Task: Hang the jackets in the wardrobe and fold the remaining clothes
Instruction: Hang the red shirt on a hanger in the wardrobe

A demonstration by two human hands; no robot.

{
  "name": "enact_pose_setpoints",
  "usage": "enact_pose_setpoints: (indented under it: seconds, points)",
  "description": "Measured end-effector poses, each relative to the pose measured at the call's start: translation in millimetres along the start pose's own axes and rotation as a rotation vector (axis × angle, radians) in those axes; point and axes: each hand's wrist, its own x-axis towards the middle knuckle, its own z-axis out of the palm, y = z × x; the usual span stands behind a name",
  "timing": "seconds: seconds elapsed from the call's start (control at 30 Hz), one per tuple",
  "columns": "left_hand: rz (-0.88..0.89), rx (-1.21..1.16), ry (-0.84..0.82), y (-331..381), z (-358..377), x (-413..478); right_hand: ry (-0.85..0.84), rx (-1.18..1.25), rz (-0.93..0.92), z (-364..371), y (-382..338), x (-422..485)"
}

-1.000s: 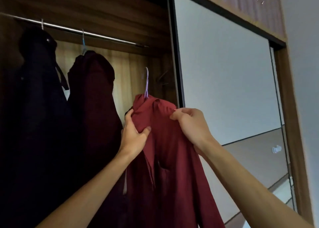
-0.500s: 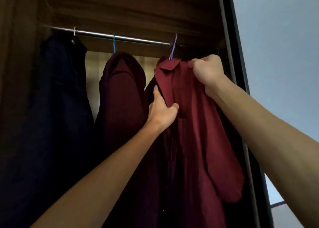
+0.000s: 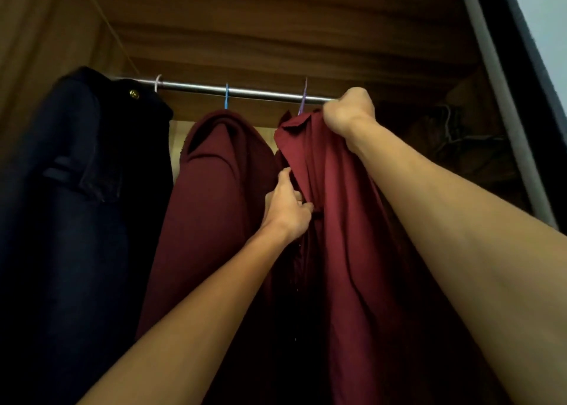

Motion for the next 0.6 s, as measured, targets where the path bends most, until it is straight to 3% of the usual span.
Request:
enact_pose_setpoints:
  seconds: [0.17, 0.43, 0.6]
  points:
    - [0.035, 0.095, 0.043, -19.5, 1.1, -2.2, -0.034, -0.019, 0.028, 17.5, 19.1, -2.4]
    - [0.031, 0.113, 0.095, -32.8, -4.7, -19.3, 0.058, -0.158, -0.017, 9.8, 28.8, -25.1]
    - [0.03, 0.218, 0.02, -27.6, -11.0, -37.7, 0.094, -0.277, -0.081, -11.9, 31.7, -47.3]
